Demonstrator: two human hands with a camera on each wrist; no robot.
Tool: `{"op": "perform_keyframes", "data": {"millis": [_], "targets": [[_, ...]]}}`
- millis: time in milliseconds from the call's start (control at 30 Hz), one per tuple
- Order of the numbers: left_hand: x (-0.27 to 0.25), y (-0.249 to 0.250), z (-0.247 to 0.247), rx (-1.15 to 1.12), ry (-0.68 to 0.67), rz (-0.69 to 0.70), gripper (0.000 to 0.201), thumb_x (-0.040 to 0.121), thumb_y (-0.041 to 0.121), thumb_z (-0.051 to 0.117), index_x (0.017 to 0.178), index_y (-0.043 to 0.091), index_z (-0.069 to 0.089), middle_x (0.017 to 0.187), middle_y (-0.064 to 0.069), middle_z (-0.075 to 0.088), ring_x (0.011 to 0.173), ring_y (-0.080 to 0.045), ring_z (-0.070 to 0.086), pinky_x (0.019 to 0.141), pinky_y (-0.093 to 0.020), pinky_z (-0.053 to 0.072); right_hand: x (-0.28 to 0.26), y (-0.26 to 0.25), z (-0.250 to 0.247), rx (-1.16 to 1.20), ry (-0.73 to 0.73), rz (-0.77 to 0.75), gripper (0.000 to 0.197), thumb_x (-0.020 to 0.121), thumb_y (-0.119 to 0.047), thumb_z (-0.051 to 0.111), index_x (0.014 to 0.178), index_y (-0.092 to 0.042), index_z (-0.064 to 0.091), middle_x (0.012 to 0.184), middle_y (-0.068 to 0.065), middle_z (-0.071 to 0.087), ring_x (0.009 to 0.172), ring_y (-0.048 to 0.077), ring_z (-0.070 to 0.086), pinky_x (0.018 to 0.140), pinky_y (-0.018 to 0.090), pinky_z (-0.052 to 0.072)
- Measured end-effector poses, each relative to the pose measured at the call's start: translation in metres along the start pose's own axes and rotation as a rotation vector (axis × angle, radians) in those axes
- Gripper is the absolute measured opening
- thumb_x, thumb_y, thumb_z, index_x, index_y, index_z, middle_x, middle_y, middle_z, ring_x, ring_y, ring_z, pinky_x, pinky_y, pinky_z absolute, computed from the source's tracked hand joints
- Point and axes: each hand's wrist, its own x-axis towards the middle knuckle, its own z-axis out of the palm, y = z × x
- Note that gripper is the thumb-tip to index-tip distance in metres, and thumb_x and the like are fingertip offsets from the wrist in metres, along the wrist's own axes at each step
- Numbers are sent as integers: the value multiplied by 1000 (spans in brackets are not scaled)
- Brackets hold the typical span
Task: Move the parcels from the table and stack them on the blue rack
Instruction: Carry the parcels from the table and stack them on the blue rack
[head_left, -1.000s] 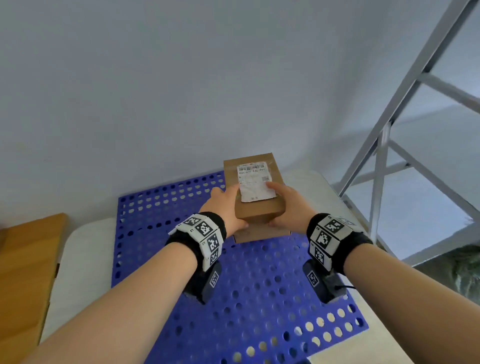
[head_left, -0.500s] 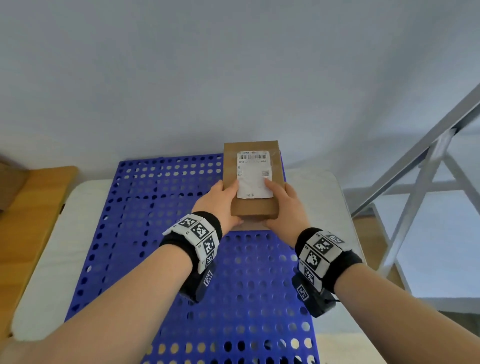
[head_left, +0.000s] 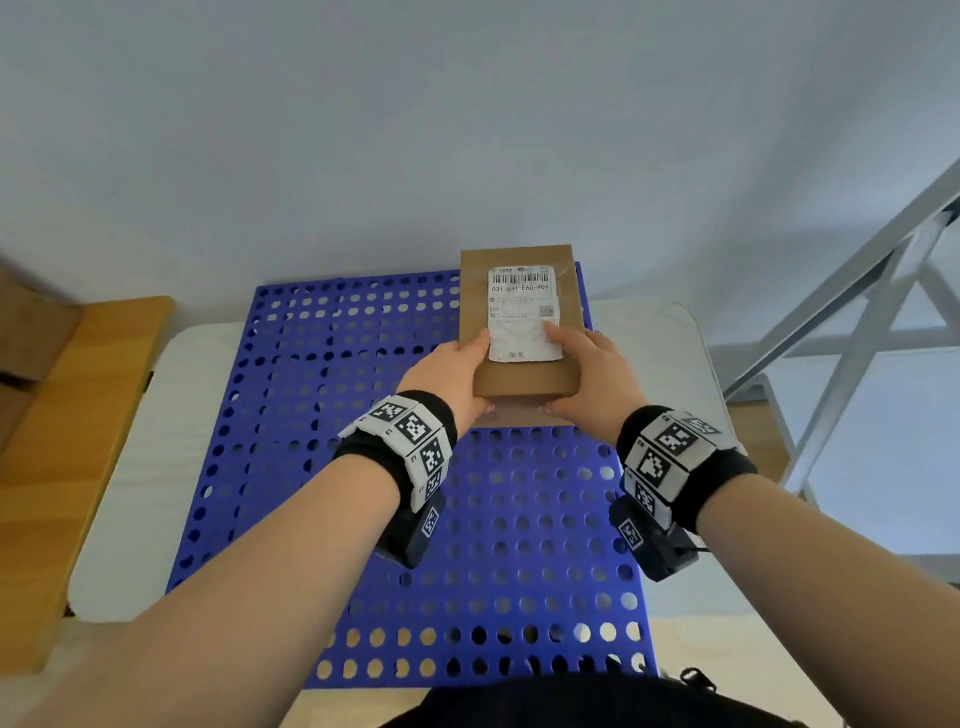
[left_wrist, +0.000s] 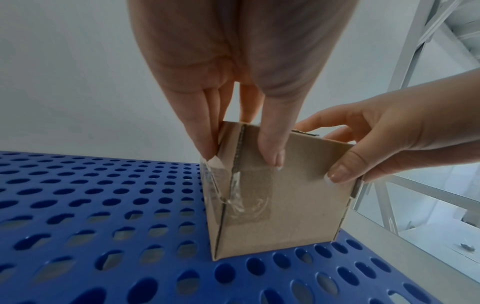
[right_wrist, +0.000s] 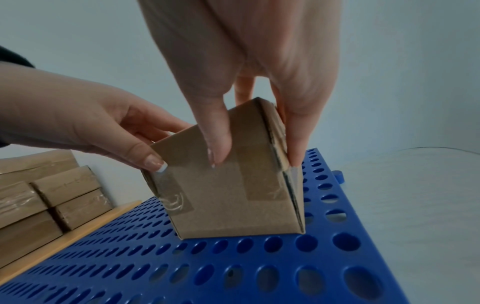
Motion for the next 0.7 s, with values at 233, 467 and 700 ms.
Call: {"op": "perform_keyframes", "data": {"millis": [233, 467, 700], "targets": [[0, -4, 5, 34, 6, 14, 82, 87, 33, 61, 150, 24, 9, 141, -7, 38, 123, -25, 45, 98, -39, 43, -5, 2, 1, -7, 27, -15, 88, 70, -10, 77, 144, -30, 33, 138, 2, 42, 125, 18, 41, 91, 16, 33], [3, -4, 5, 67, 10, 19, 83, 86, 33, 61, 149, 23, 9, 137, -10, 42, 119, -27, 48, 93, -40, 46, -3, 4, -1, -19, 14, -20, 90, 71, -12, 78, 145, -32, 31, 138, 1, 43, 125, 19, 41, 90, 13, 28], [3, -4, 7, 90, 17, 19, 82, 87, 34, 60, 149, 22, 8, 138, -11, 41, 119, -28, 48, 93, -40, 45, 0, 4, 0, -33, 12, -10, 91, 71, -12, 78, 146, -33, 30, 139, 3, 42, 122, 22, 45, 88, 18, 34]]}}
